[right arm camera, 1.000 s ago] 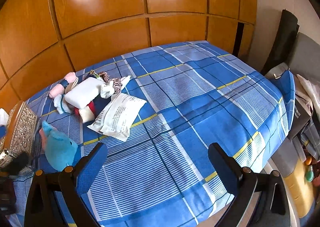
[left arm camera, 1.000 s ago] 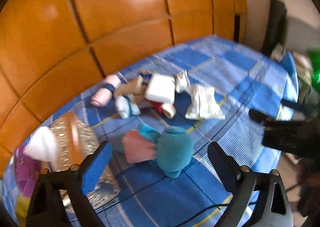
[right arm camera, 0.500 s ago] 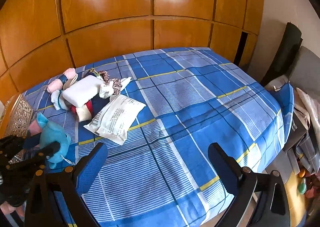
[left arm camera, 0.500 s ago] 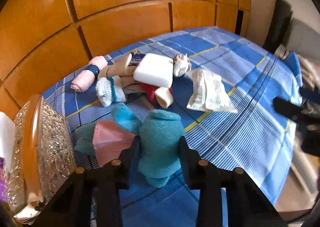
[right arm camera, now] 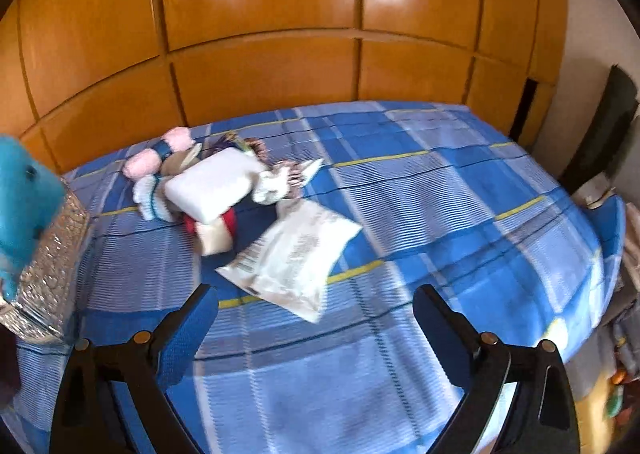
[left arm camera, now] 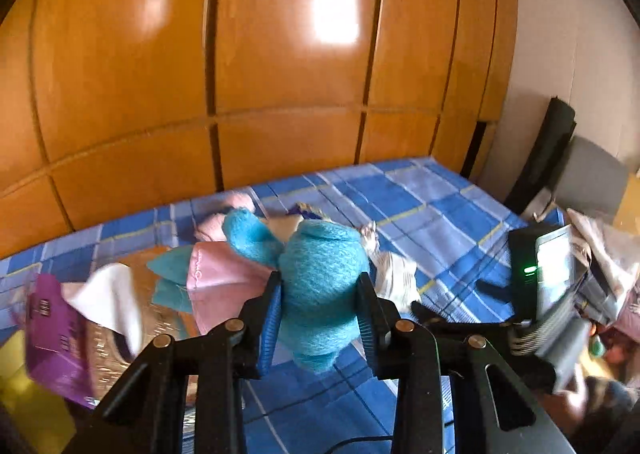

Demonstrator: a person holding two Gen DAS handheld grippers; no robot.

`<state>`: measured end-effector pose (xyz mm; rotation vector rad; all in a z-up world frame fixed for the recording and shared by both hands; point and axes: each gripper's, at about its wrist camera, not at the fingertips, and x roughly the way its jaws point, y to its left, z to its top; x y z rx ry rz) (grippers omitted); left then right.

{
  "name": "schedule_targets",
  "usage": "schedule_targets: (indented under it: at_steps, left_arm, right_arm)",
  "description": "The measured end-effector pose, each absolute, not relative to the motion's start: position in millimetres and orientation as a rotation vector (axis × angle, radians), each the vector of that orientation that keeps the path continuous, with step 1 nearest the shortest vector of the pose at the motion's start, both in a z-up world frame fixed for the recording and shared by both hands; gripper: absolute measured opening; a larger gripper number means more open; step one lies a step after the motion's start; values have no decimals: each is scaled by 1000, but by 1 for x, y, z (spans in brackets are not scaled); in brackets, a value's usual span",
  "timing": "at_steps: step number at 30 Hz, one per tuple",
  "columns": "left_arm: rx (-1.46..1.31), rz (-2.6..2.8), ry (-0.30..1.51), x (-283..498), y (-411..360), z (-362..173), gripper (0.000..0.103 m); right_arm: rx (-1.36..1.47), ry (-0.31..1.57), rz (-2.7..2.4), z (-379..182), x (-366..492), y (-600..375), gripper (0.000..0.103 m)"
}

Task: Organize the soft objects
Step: 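Carry the plush toy onto the gold tray with the left tool while the right tool grasps the white packet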

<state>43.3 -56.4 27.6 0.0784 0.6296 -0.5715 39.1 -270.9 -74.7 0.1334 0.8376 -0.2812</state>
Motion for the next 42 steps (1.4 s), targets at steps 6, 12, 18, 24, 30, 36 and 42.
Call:
schedule_targets:
  at_steps: [6, 12, 18, 24, 30, 36, 42]
  left_arm:
    - [42, -557, 623, 43, -38, 41, 35]
    - [18, -530, 591, 40, -13, 58, 35]
    - [-59, -369, 532, 50, 63, 89, 36]
    - [-184, -80, 561, 59, 176, 81, 36]
    - [-354, 125, 702, 55, 262, 21, 36]
    - [-472, 161, 869, 82, 277, -47, 36]
    - [-456, 194, 892, 121, 263, -64, 44]
  right_arm:
    - [325, 877, -227, -93, 68, -283, 100]
    - [318, 937, -269, -108, 105, -281, 100]
    - [296, 999, -300, -127, 123, -286, 94]
    - [267, 1022, -320, -140, 125, -289, 90]
    - [211, 1027, -330, -143, 127, -286, 83]
    - [176, 1028, -328, -145, 128, -284, 81]
    - [179, 1027, -328, -145, 128, -284, 81]
